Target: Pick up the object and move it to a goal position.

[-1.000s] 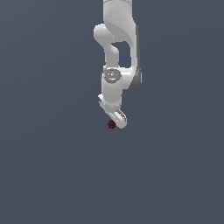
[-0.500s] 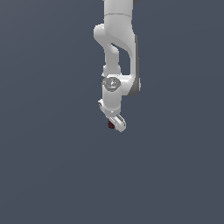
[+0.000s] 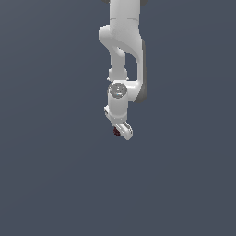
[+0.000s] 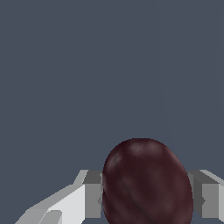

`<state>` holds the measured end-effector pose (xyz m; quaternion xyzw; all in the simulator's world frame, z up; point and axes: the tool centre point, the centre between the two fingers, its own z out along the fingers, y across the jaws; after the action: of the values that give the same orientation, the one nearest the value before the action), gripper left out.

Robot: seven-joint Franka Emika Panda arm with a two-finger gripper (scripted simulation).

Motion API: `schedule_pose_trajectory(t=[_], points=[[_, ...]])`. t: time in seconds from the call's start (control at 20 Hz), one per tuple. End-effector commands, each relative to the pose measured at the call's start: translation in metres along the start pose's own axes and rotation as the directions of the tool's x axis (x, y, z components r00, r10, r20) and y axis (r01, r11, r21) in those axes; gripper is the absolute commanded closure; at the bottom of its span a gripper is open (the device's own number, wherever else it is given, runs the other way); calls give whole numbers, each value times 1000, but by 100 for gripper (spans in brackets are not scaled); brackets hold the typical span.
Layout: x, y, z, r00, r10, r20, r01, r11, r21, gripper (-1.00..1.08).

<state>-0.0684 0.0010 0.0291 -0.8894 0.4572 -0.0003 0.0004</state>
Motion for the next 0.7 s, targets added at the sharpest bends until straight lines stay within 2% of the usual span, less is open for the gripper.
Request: schedule_pose_trajectory(t=[0.0,0.35,0.65], points=[[0,1,1,1000,1,0,-1,1000,-1,108],[0,-2,-2,1000,0,0,0,1000,0,108],[0,-14,-17,1000,0,0,0,1000,0,108]])
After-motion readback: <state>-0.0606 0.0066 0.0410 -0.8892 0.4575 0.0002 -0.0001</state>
